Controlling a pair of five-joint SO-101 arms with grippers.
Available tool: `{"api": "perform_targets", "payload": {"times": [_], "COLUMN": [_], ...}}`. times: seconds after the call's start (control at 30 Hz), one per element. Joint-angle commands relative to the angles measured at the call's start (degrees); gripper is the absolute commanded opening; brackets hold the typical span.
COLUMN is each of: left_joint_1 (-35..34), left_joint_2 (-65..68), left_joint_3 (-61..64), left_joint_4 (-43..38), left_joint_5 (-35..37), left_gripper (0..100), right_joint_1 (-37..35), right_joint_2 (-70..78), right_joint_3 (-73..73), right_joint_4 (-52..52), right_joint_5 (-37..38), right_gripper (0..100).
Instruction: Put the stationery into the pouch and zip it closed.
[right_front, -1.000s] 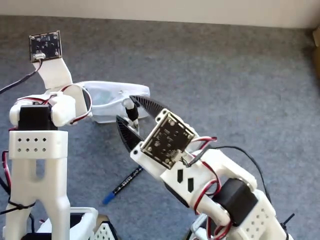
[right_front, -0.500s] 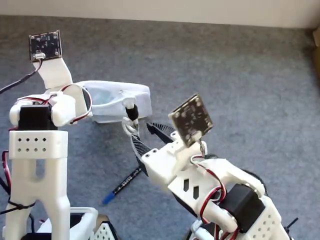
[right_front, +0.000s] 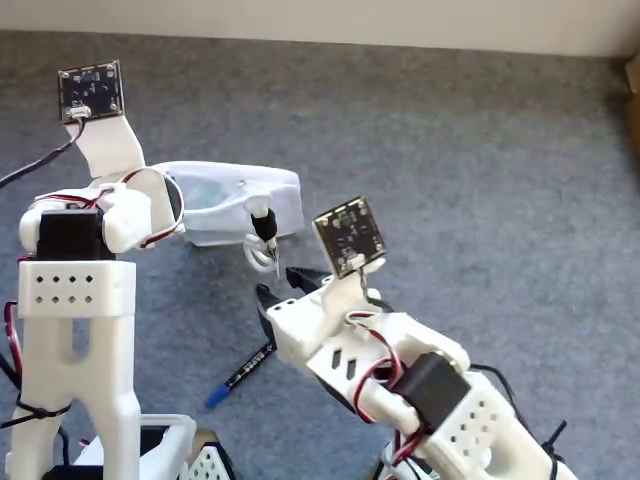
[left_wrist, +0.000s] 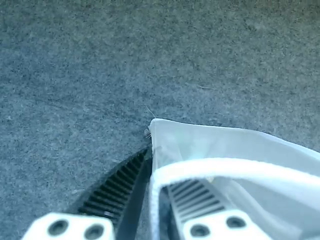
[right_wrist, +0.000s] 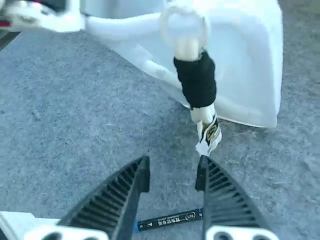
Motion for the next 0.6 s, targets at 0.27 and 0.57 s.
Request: {"api": "perform_targets", "payload": {"times": [0.27,0.57], "left_joint_1": [-2.51,-2.51], "left_joint_2": [2.51,2.51], "left_joint_3": [4.26,4.26], "left_joint_4": [-2.2,-2.2], "left_joint_5": [0.53,0.53], "left_gripper": [1,1], "right_joint_1": [-0.22,-0.22], "right_joint_2": [-1.01,-0.48], "right_joint_3": [2.95,3.3], "right_joint_4": [-6.29,-6.29], "right_joint_5": [-0.79,-0.88], "right_gripper": [15.2,15.2]}}
